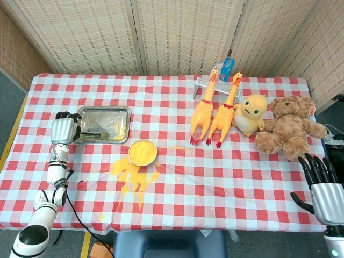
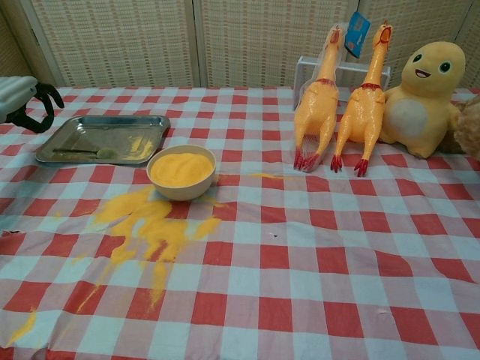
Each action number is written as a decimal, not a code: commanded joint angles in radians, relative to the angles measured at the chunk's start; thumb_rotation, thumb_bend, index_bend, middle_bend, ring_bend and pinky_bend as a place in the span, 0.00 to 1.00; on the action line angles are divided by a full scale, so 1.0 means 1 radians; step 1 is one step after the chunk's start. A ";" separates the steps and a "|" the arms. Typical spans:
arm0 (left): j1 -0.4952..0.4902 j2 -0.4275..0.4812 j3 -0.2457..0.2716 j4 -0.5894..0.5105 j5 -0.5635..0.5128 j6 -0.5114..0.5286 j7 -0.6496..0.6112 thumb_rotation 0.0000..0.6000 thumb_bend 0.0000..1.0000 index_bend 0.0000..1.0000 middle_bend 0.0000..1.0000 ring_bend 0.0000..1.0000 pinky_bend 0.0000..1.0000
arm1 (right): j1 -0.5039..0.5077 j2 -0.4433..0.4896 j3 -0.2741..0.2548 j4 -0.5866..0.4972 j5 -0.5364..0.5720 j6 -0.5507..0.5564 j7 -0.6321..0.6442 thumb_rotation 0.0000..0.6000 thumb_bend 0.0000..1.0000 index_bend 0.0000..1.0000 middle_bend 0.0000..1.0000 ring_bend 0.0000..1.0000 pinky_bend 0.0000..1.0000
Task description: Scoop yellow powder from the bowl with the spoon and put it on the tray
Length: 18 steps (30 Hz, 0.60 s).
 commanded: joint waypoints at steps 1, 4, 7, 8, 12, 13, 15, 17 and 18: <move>0.000 0.006 -0.004 -0.010 -0.009 -0.022 -0.001 1.00 0.49 0.03 0.28 0.11 0.14 | -0.001 0.002 -0.001 -0.001 -0.003 0.002 0.002 1.00 0.11 0.00 0.00 0.00 0.00; 0.003 0.009 0.000 -0.020 -0.008 -0.024 -0.007 1.00 0.49 0.00 0.21 0.09 0.14 | -0.004 0.004 -0.003 -0.003 -0.008 0.007 0.005 1.00 0.11 0.00 0.00 0.00 0.00; 0.007 0.014 0.005 -0.036 -0.003 -0.006 -0.027 1.00 0.49 0.00 0.15 0.07 0.13 | -0.006 0.005 -0.004 -0.004 -0.012 0.012 0.007 1.00 0.11 0.00 0.00 0.00 0.00; 0.010 0.018 0.011 -0.049 0.004 0.008 -0.041 1.00 0.49 0.00 0.13 0.06 0.13 | -0.006 0.006 -0.005 -0.003 -0.013 0.012 0.008 1.00 0.11 0.00 0.00 0.00 0.00; 0.049 0.066 0.055 -0.162 0.059 0.131 -0.141 1.00 0.48 0.00 0.06 0.00 0.12 | -0.005 0.007 -0.006 -0.001 -0.013 0.008 0.011 1.00 0.11 0.00 0.00 0.00 0.00; 0.067 0.086 0.072 -0.207 0.081 0.183 -0.169 1.00 0.48 0.00 0.05 0.00 0.12 | -0.005 0.008 -0.006 -0.001 -0.012 0.007 0.011 1.00 0.11 0.00 0.00 0.00 0.00; 0.109 0.144 0.107 -0.321 0.124 0.276 -0.214 1.00 0.47 0.00 0.04 0.00 0.12 | -0.005 0.009 -0.006 -0.002 -0.010 0.003 0.012 1.00 0.11 0.00 0.00 0.00 0.00; 0.183 0.263 0.165 -0.545 0.194 0.409 -0.231 1.00 0.46 0.00 0.04 0.00 0.12 | -0.004 0.013 -0.009 -0.007 -0.004 -0.007 0.009 1.00 0.11 0.00 0.00 0.00 0.00; 0.214 0.319 0.188 -0.646 0.215 0.448 -0.217 1.00 0.45 0.00 0.04 0.00 0.11 | -0.003 0.014 -0.009 -0.008 -0.003 -0.010 0.007 1.00 0.11 0.00 0.00 0.00 0.00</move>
